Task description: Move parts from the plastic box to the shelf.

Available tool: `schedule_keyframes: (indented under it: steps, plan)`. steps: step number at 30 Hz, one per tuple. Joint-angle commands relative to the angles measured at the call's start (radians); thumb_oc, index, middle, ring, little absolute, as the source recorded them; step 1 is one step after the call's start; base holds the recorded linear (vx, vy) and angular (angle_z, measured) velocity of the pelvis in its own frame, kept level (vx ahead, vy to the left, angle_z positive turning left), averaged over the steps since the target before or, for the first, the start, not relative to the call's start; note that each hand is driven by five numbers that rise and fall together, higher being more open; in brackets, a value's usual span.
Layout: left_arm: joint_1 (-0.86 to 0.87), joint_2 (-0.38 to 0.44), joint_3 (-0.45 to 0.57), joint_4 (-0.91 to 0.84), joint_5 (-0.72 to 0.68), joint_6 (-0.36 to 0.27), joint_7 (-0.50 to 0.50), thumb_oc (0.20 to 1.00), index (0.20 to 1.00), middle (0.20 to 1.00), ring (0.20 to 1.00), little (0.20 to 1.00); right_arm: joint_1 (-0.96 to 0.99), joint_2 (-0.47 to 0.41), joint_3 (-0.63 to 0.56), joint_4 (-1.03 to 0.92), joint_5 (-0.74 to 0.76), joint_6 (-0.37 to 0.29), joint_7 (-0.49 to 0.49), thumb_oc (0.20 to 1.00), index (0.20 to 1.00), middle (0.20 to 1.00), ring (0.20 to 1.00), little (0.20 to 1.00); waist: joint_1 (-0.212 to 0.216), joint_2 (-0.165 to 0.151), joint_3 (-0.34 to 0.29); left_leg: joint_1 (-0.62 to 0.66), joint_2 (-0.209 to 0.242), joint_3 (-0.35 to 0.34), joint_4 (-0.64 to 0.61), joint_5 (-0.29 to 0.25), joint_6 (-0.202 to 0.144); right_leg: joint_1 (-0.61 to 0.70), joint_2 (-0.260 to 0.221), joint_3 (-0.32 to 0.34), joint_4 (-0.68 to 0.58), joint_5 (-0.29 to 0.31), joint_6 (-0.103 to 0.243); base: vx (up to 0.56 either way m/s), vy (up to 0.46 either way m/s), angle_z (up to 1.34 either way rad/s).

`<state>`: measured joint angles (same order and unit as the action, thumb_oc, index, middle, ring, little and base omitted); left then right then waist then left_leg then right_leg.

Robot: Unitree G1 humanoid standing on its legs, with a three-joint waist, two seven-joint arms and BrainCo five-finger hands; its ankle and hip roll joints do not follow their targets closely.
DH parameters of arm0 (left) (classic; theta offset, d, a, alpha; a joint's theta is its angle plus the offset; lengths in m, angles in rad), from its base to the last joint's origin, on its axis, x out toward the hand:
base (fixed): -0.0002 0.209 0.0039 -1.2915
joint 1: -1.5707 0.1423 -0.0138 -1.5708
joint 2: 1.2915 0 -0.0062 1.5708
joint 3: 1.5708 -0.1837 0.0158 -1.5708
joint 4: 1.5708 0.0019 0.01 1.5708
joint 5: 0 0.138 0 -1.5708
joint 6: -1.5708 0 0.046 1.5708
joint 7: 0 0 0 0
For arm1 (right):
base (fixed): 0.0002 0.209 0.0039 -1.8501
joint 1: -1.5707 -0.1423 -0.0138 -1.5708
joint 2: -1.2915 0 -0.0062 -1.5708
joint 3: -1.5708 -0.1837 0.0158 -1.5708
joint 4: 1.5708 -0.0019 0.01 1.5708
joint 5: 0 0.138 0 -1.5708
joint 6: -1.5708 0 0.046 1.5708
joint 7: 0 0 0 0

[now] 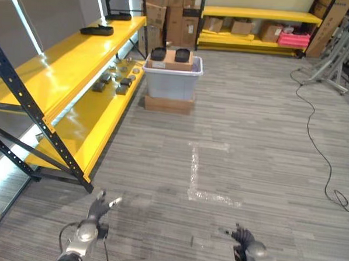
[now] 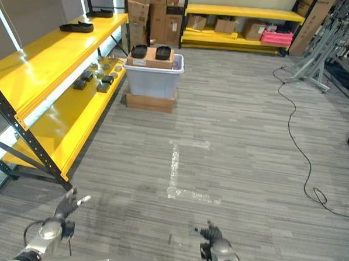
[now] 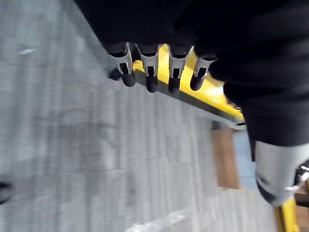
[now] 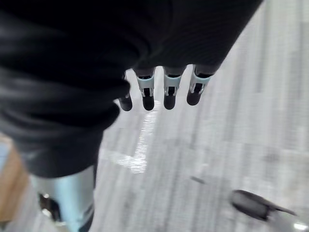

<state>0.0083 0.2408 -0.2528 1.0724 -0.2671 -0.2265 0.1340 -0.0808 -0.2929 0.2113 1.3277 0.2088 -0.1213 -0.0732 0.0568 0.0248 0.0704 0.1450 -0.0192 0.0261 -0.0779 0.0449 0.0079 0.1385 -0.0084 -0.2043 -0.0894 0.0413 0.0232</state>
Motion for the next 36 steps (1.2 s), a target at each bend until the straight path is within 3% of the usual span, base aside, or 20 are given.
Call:
schedule_keyframes:
  steps: [1,6,11,15,16,20,25,33,36]
  plan:
    - [-0.047,-0.03,0.05,0.129,-0.072,0.012,-0.061,1.0,1.0,1.0,1.0,1.0,-0.022,0.012,0.004,0.082,0.017,0.022,0.026,1.0,1.0,1.0,1.0,1.0,0.011,-0.052,-0.02,0.003,0.002,-0.092,-0.009,-0.088,-0.026,0.025,-0.075,-0.019,0.002,-0.048,0.087,0.0,0.0,0.0]
    - [0.001,-0.029,0.107,0.332,0.016,0.059,-0.101,1.0,1.0,1.0,1.0,1.0,0.041,0.017,-0.025,0.148,-0.016,0.042,0.055,1.0,1.0,1.0,1.0,1.0,0.003,-0.048,-0.027,0.003,-0.001,-0.09,-0.009,-0.091,-0.024,0.025,-0.078,-0.019,0.002,-0.049,0.088,0.0,0.0,0.0]
    - [0.019,-0.019,0.133,0.349,0.023,0.059,-0.1,1.0,1.0,1.0,1.0,1.0,0.058,0.02,-0.028,0.097,0.008,0.028,0.062,1.0,1.0,1.0,1.0,1.0,-0.008,-0.047,-0.022,0.0,-0.003,-0.085,-0.009,-0.091,-0.023,0.019,-0.08,-0.011,0.002,-0.044,0.088,0.0,0.019,-0.01]
    - [0.011,-0.018,0.112,0.348,0.053,0.059,-0.09,1.0,1.0,1.0,1.0,1.0,0.048,0.017,-0.015,0.075,0.004,0.025,0.063,1.0,1.0,1.0,1.0,1.0,-0.015,-0.047,-0.017,-0.004,-0.003,-0.08,-0.009,-0.089,-0.022,0.012,-0.081,-0.004,0.002,-0.041,0.088,-0.03,0.026,-0.04]
    - [-0.005,-0.023,0.057,0.323,0.112,0.06,-0.083,1.0,1.0,1.0,1.0,1.0,0.038,0.015,0.007,0.052,-0.008,0.025,0.064,1.0,1.0,1.0,1.0,1.0,-0.024,-0.047,-0.013,-0.006,-0.005,-0.073,-0.009,-0.09,-0.019,0.008,-0.082,0.001,0.002,-0.037,0.088,-0.03,0.042,-0.04]
    - [-0.027,-0.021,0.011,0.304,0.153,0.062,-0.088,1.0,1.0,1.0,1.0,1.0,0.02,0.009,0.031,0.053,-0.048,0.031,0.066,1.0,1.0,1.0,1.0,1.0,-0.026,-0.047,-0.013,-0.004,-0.007,-0.069,-0.009,-0.094,-0.017,0.009,-0.085,0.002,0.002,-0.035,0.09,-0.01,0.038,-0.04]
    - [-0.043,-0.009,-0.003,0.291,0.167,0.064,-0.085,1.0,1.0,1.0,1.0,1.0,-0.005,-0.008,0.072,0.05,-0.118,0.039,0.068,1.0,1.0,1.0,1.0,1.0,-0.018,-0.043,-0.013,-0.006,-0.013,-0.075,-0.009,-0.095,-0.013,0.008,-0.093,0.0,0.002,-0.03,0.095,0.0,0.023,-0.01]
    - [-0.065,0.041,0.017,0.19,0.109,0.019,-0.051,1.0,1.0,1.0,1.0,1.0,-0.034,-0.058,0.063,-0.072,-0.082,-0.002,0.052,1.0,1.0,1.0,1.0,1.0,-0.003,-0.037,-0.012,-0.005,-0.039,-0.087,-0.009,-0.1,0.0,0.009,-0.118,-0.004,0.005,-0.021,0.11,0.02,0.069,0.02]
    - [-0.088,0.056,0.017,0.176,0.089,0.012,-0.051,1.0,1.0,1.0,1.0,1.0,-0.061,-0.078,0.048,-0.065,-0.068,-0.003,0.055,1.0,1.0,1.0,1.0,1.0,0.003,-0.033,0.002,-0.012,-0.052,-0.096,-0.009,-0.098,0.019,-0.038,-0.137,0.01,0.092,-0.027,0.115,-0.01,0.105,0.0]
